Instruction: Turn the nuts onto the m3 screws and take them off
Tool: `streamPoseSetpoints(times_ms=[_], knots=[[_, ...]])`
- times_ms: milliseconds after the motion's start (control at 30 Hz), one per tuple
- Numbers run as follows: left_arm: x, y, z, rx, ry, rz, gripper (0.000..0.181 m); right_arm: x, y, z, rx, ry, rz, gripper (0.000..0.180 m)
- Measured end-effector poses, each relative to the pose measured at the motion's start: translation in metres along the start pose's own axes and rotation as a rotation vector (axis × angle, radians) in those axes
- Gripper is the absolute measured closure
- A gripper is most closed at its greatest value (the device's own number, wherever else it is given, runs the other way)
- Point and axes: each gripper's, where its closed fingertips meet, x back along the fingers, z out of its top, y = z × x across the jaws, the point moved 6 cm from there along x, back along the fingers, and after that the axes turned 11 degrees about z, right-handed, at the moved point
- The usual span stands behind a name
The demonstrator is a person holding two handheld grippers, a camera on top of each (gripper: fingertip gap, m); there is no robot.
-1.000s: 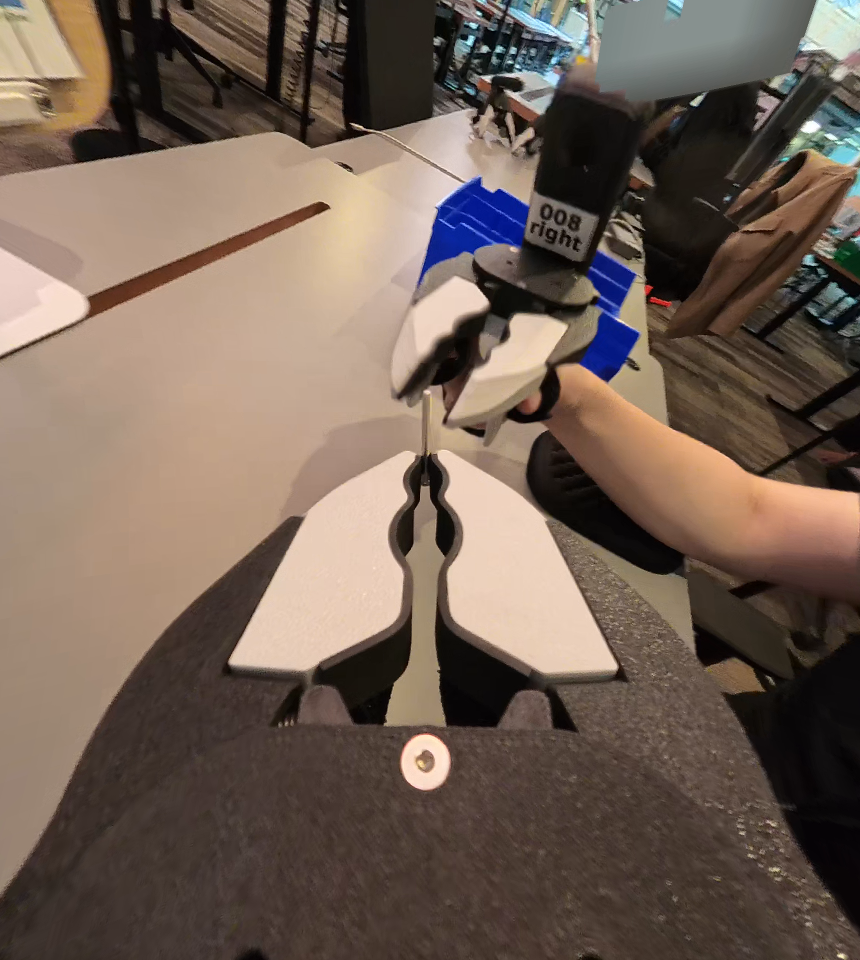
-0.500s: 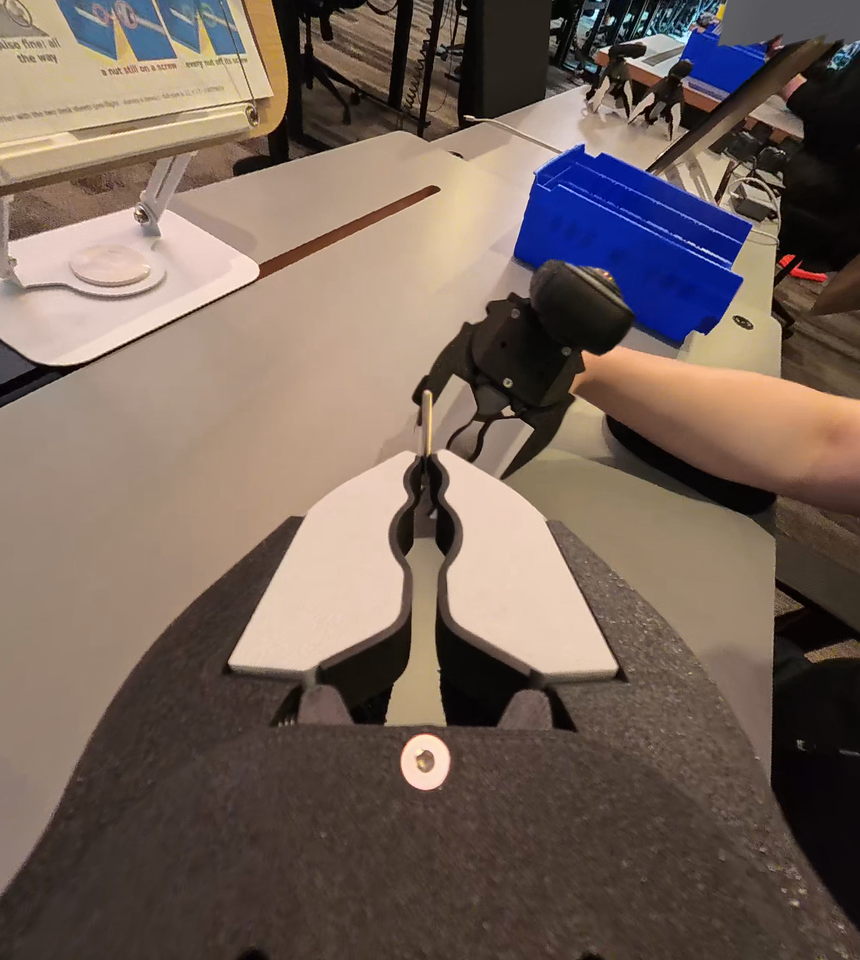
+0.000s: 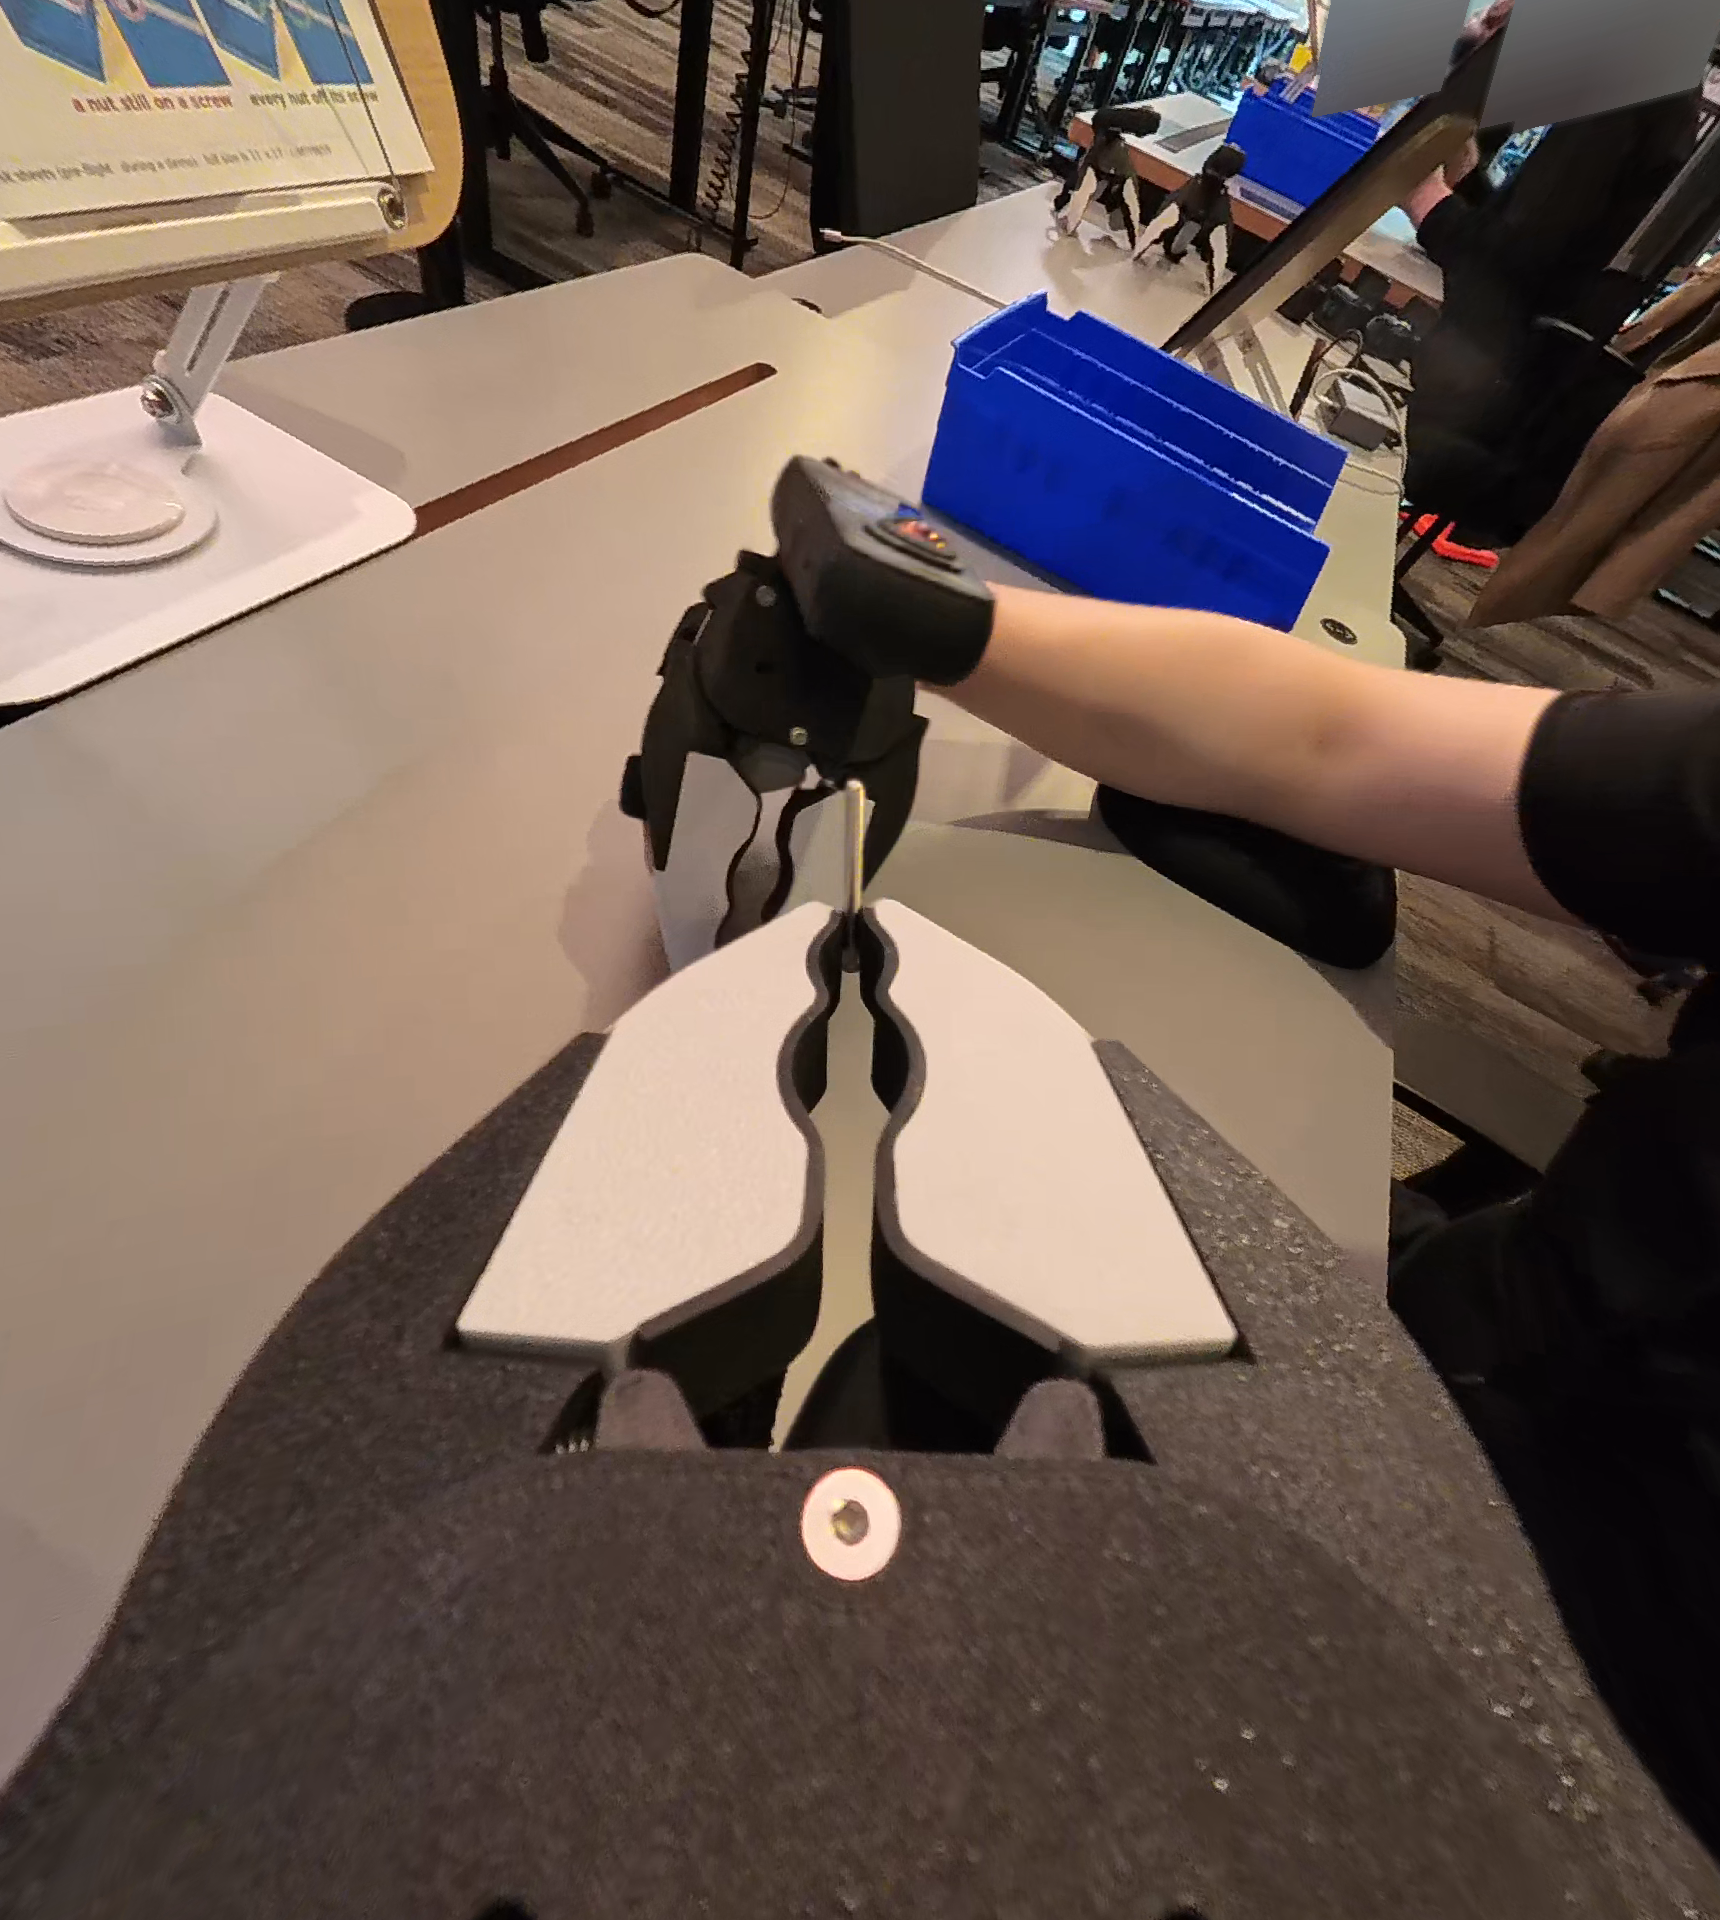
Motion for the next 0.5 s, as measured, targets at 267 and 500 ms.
streamPoseSetpoints(times_ms=[267, 500], knots=[[-0.006, 0.006, -0.004, -0.022, -0.01, -0.04, 0.179, -0.007, 0.007, -0.006, 0.018, -0.072, 0.044, 0.167], [-0.011, 0.005, -0.007, -0.01, 0.002, -0.063, 0.179, -0.009, 0.01, -0.008, -0.002, -0.055, 0.062, 0.169]])
